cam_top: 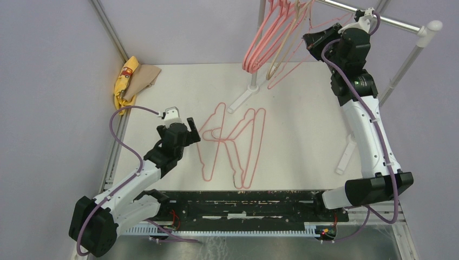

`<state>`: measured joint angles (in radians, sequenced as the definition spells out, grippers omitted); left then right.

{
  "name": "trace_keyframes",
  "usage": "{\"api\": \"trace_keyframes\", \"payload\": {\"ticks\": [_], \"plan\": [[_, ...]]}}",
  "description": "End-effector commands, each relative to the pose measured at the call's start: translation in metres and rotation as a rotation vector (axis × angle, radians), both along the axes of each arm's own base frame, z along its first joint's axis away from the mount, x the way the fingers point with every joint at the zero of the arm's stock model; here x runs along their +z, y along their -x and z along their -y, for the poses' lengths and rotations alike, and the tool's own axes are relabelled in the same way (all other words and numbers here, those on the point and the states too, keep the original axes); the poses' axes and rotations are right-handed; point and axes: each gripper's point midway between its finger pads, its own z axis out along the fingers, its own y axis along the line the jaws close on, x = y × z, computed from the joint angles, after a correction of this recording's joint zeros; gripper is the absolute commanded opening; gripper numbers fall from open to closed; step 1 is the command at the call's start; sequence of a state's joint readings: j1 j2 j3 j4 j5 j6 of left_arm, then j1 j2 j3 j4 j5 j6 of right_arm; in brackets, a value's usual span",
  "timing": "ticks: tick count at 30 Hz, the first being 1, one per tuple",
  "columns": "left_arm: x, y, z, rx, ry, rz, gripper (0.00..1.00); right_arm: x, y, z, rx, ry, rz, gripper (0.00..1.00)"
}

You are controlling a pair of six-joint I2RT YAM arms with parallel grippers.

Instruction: Organize the hangers

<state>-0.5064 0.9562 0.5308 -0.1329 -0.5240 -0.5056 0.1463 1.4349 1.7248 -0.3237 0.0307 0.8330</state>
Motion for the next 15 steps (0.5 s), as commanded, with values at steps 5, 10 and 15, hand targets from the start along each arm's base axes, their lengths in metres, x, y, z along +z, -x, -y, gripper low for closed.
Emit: {"api": "trace_keyframes", "payload": {"ticks": [5,10,15], "plan": [[0.020,-0.013,0.000,0.033,0.000,0.054,0.99,0.042,-0.006,-0.002,0.050,-0.075,0.132,0.01],[0.016,-0.015,0.001,0.028,-0.010,0.037,0.99,0.042,-0.012,0.005,0.023,-0.066,0.122,0.01],[0.016,-0.016,0.001,0.032,-0.017,0.037,0.99,0.021,-0.031,0.002,0.033,-0.064,0.053,0.01]]}}
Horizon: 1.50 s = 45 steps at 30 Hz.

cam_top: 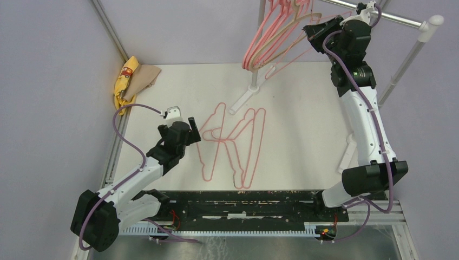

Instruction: Organize the hangers

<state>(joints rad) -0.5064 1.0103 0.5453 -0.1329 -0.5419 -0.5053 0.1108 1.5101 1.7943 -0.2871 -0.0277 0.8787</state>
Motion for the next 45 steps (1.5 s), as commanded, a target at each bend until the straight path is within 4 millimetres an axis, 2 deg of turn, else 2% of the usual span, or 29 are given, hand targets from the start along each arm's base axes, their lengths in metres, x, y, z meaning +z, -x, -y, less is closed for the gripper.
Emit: {"api": "trace_keyframes", "payload": {"ticks": [1,5,10,12,14,16,19,23,26,30,33,35,39,41,45], "plan": [[0.024,-0.012,0.002,0.016,0.010,0.068,0.99,0.004,-0.014,0.000,0.009,-0.012,0.010,0.01],[0.027,-0.011,0.002,0.015,0.011,0.071,0.99,-0.017,-0.024,0.002,-0.004,-0.007,-0.039,0.01],[0.030,-0.008,0.000,0.016,0.016,0.077,0.99,-0.027,-0.030,0.002,-0.006,-0.014,-0.058,0.02],[0.030,-0.008,0.000,0.016,0.018,0.078,0.99,-0.030,-0.028,-0.001,0.013,-0.016,-0.061,0.10],[0.030,-0.008,0.000,0.017,0.018,0.077,0.99,-0.028,-0.023,-0.004,0.034,-0.009,-0.048,0.31],[0.029,-0.008,0.000,0.017,0.017,0.074,0.99,-0.025,-0.013,-0.003,0.039,0.014,-0.039,0.48],[0.029,-0.009,0.001,0.019,0.018,0.072,0.99,-0.020,0.010,0.005,0.014,0.060,-0.017,0.65],[0.026,-0.009,0.001,0.016,0.016,0.062,0.99,-0.015,0.054,0.014,-0.013,0.089,0.020,0.75],[0.022,-0.009,0.002,0.016,0.015,0.052,0.99,-0.022,0.086,0.010,0.028,0.107,0.027,0.76],[0.015,-0.009,0.004,0.012,0.020,0.038,0.99,-0.064,0.130,-0.004,0.093,0.182,-0.033,0.77],[0.008,-0.009,0.005,0.009,0.016,0.023,0.99,-0.106,0.162,-0.013,0.125,0.250,-0.099,0.77],[0.005,-0.009,0.005,0.011,0.012,0.014,0.99,-0.137,0.180,-0.033,0.207,0.274,-0.146,0.74],[-0.002,-0.009,0.005,0.014,0.014,0.007,0.99,-0.201,0.207,-0.087,0.409,0.393,-0.272,0.67],[-0.005,-0.009,0.005,0.015,0.015,0.000,0.99,-0.230,0.215,-0.108,0.453,0.469,-0.319,0.63],[-0.011,-0.007,0.007,0.017,0.029,-0.016,0.99,-0.276,0.226,-0.155,0.546,0.589,-0.376,0.57]]}}
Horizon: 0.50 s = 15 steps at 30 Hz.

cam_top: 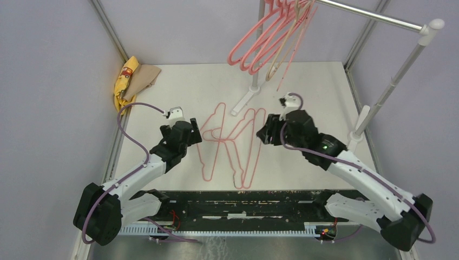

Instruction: Organize the hangers

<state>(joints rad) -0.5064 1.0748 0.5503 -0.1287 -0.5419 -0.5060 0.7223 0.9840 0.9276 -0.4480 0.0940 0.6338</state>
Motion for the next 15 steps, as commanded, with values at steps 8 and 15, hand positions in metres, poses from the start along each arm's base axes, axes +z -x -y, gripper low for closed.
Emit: {"api": "trace_keyframes", "payload": {"ticks": [8,15], "plan": [[0.010,-0.002,0.000,0.036,0.041,0.038,0.99,-0.104,0.010,-0.124,0.247,0.315,-0.083,0.54],[0.010,0.001,-0.003,0.048,0.047,0.039,0.99,-0.139,-0.012,-0.160,0.264,0.382,-0.105,0.54]]}}
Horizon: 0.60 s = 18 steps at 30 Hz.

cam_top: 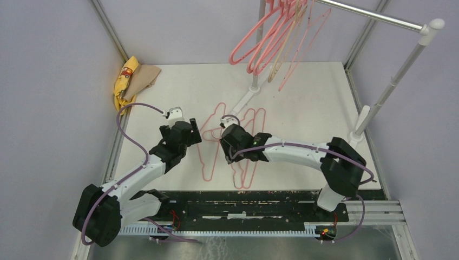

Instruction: Organize the hangers

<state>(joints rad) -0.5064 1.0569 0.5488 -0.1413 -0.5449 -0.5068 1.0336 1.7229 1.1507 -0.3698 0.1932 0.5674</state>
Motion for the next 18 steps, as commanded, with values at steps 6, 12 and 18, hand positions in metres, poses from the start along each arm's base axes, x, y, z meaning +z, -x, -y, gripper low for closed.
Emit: {"api": "trace_keyframes", "payload": {"ticks": [6,12,18], "plan": [[0.007,0.001,0.001,0.041,0.073,0.043,0.99,-0.002,-0.053,-0.025,-0.052,0.025,0.093,0.54],[0.008,0.003,-0.002,0.046,0.076,0.058,0.99,-0.026,-0.069,-0.014,-0.093,0.032,0.043,0.51],[0.008,0.002,-0.003,0.053,0.070,0.061,0.99,-0.043,-0.067,-0.020,-0.068,0.020,-0.012,0.46]]}}
